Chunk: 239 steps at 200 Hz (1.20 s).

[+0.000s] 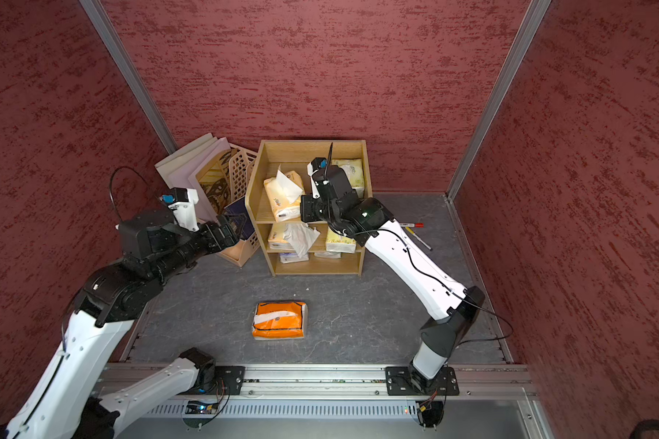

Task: Remove the tissue boxes from the shelf
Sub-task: Pick up a box of tissues from the shelf, then place the box of tissues at the center of the board.

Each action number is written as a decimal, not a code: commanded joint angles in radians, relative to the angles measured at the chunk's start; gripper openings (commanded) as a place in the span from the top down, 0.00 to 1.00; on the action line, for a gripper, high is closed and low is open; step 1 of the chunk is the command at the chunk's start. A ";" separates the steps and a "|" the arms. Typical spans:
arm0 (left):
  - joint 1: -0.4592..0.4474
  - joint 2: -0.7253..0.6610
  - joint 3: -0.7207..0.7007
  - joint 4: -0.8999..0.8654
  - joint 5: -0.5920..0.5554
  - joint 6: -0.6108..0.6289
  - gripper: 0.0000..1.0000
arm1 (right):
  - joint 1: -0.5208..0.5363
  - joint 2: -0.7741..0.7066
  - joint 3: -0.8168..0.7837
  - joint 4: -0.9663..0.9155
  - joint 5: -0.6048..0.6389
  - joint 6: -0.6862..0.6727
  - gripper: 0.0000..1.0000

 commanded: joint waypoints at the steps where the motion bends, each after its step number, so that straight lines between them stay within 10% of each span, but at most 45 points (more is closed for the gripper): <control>1: -0.003 -0.015 0.014 -0.009 0.007 -0.008 0.00 | -0.004 -0.077 -0.021 0.033 -0.020 -0.008 1.00; 128: -0.014 -0.078 -0.025 -0.045 0.035 -0.173 0.00 | -0.008 -0.571 -0.512 -0.080 -0.341 -0.006 1.00; 239: -0.070 -0.125 0.025 -0.276 0.068 -0.377 0.00 | -0.004 -0.895 -1.104 -0.142 -0.366 0.057 1.00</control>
